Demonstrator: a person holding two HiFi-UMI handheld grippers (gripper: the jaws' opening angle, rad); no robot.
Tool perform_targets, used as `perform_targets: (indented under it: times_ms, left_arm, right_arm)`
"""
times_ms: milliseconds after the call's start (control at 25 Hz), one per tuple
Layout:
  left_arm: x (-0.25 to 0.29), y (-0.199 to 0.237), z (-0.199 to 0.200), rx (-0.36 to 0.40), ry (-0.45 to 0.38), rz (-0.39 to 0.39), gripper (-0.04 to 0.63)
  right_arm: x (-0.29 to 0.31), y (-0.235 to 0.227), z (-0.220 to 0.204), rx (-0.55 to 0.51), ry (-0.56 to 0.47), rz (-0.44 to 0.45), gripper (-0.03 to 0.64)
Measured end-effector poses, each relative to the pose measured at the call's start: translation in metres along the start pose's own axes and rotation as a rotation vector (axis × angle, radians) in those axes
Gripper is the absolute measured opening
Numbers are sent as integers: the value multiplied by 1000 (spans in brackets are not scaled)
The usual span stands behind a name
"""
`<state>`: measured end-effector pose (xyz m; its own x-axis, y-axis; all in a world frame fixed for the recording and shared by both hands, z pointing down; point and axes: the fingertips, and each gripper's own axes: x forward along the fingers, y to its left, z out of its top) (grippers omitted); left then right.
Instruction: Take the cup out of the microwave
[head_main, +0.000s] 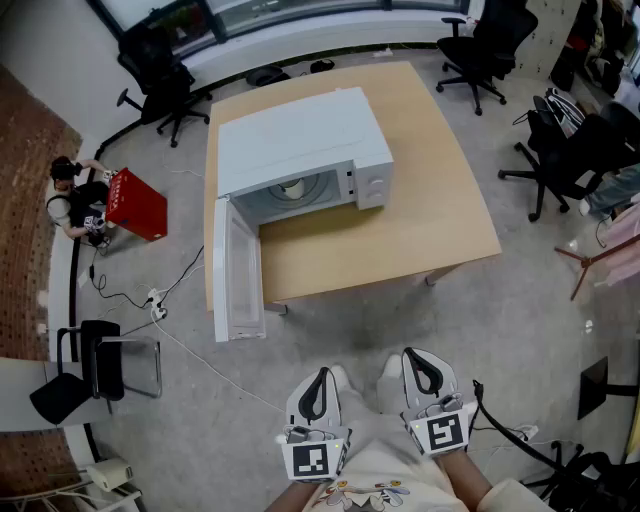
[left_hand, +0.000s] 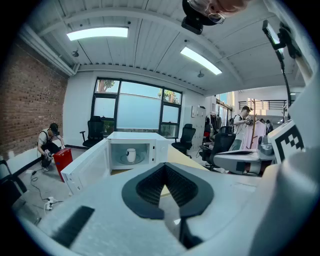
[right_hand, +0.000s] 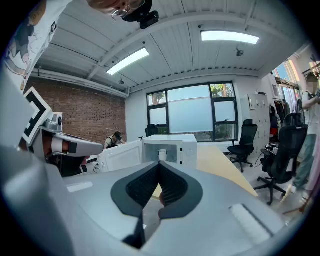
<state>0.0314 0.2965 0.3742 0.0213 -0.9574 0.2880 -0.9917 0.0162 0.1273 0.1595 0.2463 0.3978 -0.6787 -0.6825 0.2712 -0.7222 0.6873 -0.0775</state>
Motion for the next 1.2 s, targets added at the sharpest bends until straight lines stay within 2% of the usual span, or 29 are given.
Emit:
perform_targets:
  times_ms: [320, 440, 520, 560, 600, 640, 680, 760, 880, 960, 1120, 1200]
  left_arm:
    - [15, -23, -2, -12, 15, 33, 3]
    - [19, -28, -10, -9, 15, 65, 3]
    - [24, -24, -17, -22, 21, 97, 3]
    - [27, -20, -19, -23, 27, 111, 3]
    - [29, -15, -21, -16, 37, 119, 3]
    - [33, -11, -21, -3, 49, 121, 22]
    - [38, -6, -20, 4, 56, 120, 80]
    - [54, 3, -16, 0, 54, 120, 101]
    - [83, 19, -11, -10, 57, 105, 107]
    - [104, 35, -6, -7, 61, 84, 107]
    - [140, 76, 14, 21, 66, 35, 107]
    - [159, 97, 20, 22, 71, 17, 106]
  right_arm:
    - [-1, -25, 4, -6, -11, 28, 5]
    - [4, -29, 13, -5, -95, 78, 5]
    - [8, -29, 2, -5, -40, 132, 3]
    - [10, -27, -2, -2, -11, 159, 29]
    - [12, -25, -2, 0, -5, 177, 117]
    - [16, -24, 2, -1, -25, 185, 110]
    - [21, -24, 9, -5, -61, 186, 102]
    - [35, -24, 20, -15, -103, 187, 91]
    - [63, -28, 23, -21, -98, 174, 80]
    - [87, -32, 25, -20, -92, 146, 69]
    - [134, -29, 34, -2, -69, 73, 6]
    - [157, -27, 38, -16, -65, 41, 5]
